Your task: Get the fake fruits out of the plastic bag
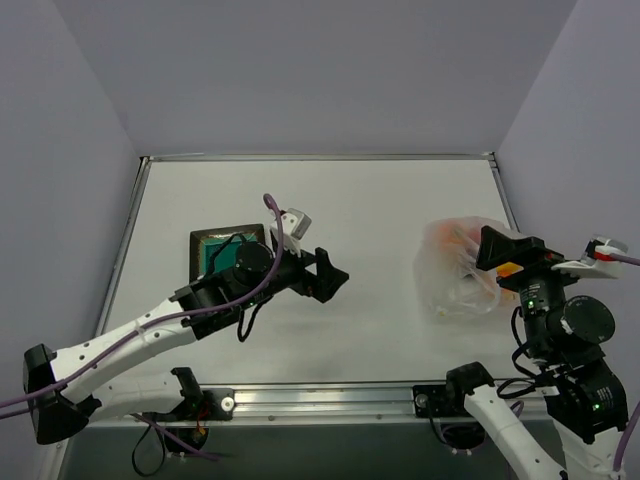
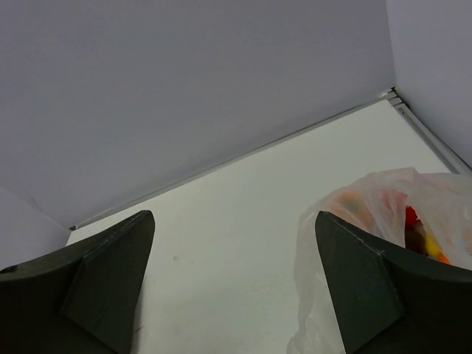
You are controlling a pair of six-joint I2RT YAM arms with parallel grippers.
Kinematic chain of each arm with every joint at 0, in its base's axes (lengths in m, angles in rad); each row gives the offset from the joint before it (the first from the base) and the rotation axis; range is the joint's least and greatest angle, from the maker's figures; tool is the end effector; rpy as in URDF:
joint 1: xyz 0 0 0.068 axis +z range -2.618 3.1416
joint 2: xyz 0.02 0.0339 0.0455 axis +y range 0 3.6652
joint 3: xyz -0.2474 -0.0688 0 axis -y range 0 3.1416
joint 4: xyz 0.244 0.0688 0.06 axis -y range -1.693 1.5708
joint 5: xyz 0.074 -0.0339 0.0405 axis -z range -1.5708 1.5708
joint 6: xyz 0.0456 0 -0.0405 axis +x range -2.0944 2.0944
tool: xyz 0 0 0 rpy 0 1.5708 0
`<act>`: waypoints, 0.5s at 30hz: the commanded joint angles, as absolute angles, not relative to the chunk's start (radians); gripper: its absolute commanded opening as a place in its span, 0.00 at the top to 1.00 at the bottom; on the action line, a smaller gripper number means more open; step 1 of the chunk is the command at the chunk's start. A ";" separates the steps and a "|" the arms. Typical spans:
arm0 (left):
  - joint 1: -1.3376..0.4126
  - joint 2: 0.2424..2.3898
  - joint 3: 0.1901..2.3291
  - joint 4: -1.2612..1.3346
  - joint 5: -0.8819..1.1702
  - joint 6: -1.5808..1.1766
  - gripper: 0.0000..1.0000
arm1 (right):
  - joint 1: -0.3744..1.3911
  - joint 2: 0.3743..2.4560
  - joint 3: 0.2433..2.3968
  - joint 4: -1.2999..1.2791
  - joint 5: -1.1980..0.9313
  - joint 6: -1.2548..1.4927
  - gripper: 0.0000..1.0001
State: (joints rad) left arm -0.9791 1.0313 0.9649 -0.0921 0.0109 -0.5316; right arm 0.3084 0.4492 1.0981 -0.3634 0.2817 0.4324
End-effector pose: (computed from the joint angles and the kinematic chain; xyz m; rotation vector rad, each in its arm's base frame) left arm 0.1437 -0.2148 0.3506 0.4222 1.8165 -1.0977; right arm 0.0689 0.0087 0.4494 0.3231 1.2698 0.4523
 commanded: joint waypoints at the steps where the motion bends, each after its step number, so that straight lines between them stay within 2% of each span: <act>1: -1.049 1.098 1.019 0.095 0.101 -0.526 0.06 | 0.311 0.440 1.167 -0.396 0.396 0.413 0.15; 10: -1.318 1.454 1.297 0.087 0.021 -0.295 0.06 | 0.311 0.425 1.258 -0.468 0.596 0.402 0.22; 15: -1.429 1.638 1.463 0.048 0.012 -0.140 0.06 | 0.313 0.426 1.270 -0.480 0.623 0.387 0.23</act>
State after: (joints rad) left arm -1.3911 1.5906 1.3567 0.0387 0.0250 -0.2741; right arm 0.3088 0.4221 1.2556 -0.4786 0.5552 0.4122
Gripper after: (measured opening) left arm 0.942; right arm 0.774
